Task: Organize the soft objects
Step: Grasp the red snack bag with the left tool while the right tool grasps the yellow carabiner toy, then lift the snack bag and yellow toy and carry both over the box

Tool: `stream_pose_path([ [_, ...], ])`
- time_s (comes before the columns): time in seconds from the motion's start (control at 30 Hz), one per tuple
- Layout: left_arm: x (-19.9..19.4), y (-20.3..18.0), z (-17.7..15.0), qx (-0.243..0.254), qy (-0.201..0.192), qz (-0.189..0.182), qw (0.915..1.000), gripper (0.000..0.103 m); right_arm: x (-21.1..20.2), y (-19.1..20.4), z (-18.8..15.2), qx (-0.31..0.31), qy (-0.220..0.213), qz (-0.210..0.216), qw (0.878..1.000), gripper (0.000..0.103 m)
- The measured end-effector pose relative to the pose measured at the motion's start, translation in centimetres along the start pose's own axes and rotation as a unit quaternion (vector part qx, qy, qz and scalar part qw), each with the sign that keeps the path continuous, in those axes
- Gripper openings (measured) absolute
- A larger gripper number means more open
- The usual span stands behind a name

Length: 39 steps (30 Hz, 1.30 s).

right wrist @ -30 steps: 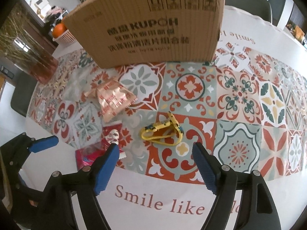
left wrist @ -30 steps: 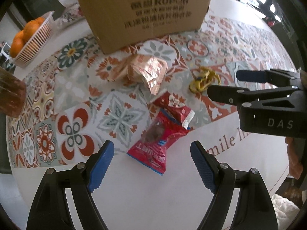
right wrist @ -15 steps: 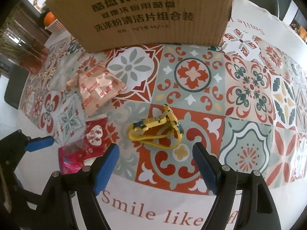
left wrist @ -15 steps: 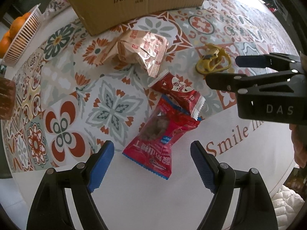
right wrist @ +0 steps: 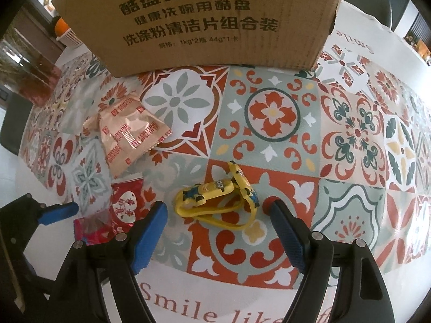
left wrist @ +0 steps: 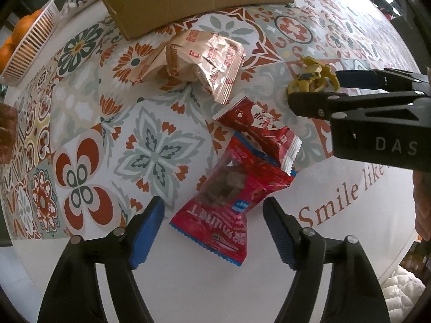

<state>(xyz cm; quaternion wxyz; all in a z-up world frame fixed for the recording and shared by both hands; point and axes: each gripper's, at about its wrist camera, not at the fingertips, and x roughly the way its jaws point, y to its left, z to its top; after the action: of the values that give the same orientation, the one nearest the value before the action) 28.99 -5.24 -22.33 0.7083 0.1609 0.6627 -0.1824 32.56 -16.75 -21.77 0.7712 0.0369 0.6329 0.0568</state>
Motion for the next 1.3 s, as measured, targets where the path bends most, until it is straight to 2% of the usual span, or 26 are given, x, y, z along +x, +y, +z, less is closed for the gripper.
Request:
stream_pose_path([
  [0.07, 0.0, 0.0, 0.0, 0.000, -0.004, 0.000, 1.0000, 0.073, 0.1, 0.1, 0.0, -0.001, -0.001, -0.005, 1.000, 0.080],
  [0.13, 0.1, 0.3, 0.0, -0.001, -0.010, 0.000, 1.0000, 0.066, 0.3, 0.4, 0.1, -0.003, -0.003, -0.014, 1.000, 0.078],
  [0.27, -0.3, 0.2, -0.1, -0.011, -0.022, 0.000, 0.9997, 0.059, 0.3, 0.6, 0.0, 0.000, -0.012, -0.024, 1.000, 0.062],
  [0.33, -0.4, 0.2, -0.1, -0.013, -0.025, -0.002, 0.9996, 0.053, 0.0, 0.3, -0.2, 0.001, -0.019, -0.026, 0.999, 0.062],
  [0.5, -1.1, 0.6, 0.0, -0.033, -0.029, -0.017, 0.9989, 0.052, -0.5, -0.4, -0.7, 0.005, -0.026, -0.020, 0.999, 0.059],
  [0.83, -2.6, 1.1, -2.4, -0.069, -0.049, -0.043, 0.9955, 0.051, -2.4, -0.6, -2.6, 0.010, -0.037, -0.011, 0.999, 0.059],
  [1.17, -7.1, 2.5, -3.7, -0.115, -0.107, -0.026, 0.9872, 0.051, -5.7, -0.7, -3.0, 0.012, -0.066, 0.001, 0.998, 0.059],
  [1.3, -8.1, 2.1, -2.8, -0.120, -0.127, -0.020, 0.9844, 0.051, -7.0, -0.2, -2.9, 0.009, -0.081, 0.004, 0.997, 0.059],
])
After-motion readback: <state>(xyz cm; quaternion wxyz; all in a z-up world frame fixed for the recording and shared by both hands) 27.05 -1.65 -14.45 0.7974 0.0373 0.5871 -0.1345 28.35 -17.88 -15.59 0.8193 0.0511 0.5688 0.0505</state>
